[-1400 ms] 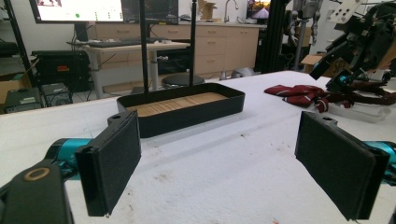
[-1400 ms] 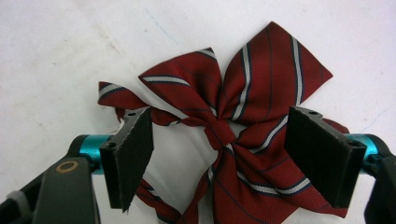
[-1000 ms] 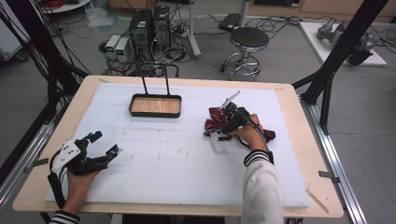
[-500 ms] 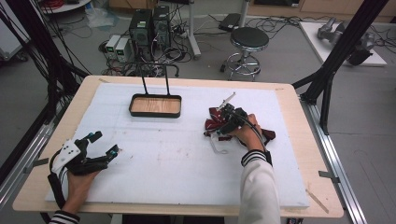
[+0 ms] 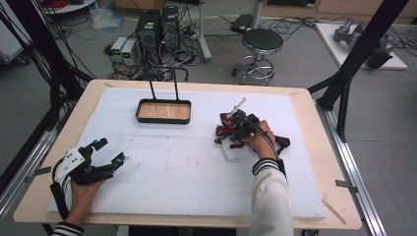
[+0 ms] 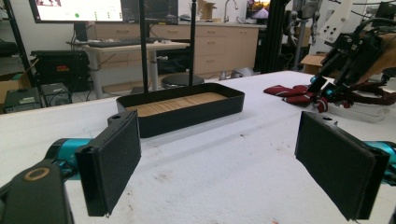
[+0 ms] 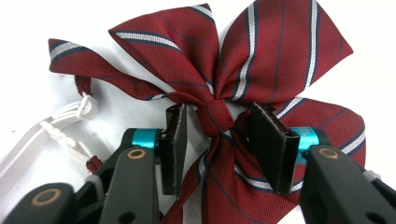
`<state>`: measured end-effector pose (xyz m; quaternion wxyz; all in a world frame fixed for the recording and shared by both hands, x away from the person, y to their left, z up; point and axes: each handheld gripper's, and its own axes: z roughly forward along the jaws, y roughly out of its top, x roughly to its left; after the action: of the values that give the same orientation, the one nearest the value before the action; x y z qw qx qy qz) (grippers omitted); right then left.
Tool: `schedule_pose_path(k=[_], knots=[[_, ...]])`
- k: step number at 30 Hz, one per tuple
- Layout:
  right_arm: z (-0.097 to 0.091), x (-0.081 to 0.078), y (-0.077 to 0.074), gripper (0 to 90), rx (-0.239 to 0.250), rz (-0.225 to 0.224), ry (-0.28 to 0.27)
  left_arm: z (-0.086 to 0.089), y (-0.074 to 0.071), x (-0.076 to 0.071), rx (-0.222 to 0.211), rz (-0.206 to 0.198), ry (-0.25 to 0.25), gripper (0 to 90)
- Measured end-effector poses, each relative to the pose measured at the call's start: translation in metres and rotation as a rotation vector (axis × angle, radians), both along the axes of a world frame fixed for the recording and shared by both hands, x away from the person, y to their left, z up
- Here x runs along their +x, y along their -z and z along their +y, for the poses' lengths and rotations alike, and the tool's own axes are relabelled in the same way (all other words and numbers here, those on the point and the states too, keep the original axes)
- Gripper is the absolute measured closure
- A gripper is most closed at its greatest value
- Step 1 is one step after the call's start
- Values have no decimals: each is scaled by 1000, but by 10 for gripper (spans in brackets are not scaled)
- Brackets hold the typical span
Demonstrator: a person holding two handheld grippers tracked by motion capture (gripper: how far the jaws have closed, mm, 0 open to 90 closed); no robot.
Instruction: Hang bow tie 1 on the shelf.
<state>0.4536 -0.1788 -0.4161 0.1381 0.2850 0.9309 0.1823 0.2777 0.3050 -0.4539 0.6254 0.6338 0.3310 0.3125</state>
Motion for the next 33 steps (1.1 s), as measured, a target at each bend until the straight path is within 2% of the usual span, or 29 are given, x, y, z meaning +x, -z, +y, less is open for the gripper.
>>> schedule_pose_path(k=[8,14,17,30,33], knots=[[3,0,0,721,-25,-1,-10,0,0,0,-2,-4,-2,148],[5,-1,-1,760,-34,6,-2,0,0,0,-1,-5,-2,148],[8,-2,-1,761,-63,-23,-5,0,0,0,-1,-5,-3,148],[3,-5,-10,761,24,-37,18,0,0,0,-1,-6,-3,148],[0,-5,-13,761,75,-42,34,0,0,0,-2,-5,-3,148]])
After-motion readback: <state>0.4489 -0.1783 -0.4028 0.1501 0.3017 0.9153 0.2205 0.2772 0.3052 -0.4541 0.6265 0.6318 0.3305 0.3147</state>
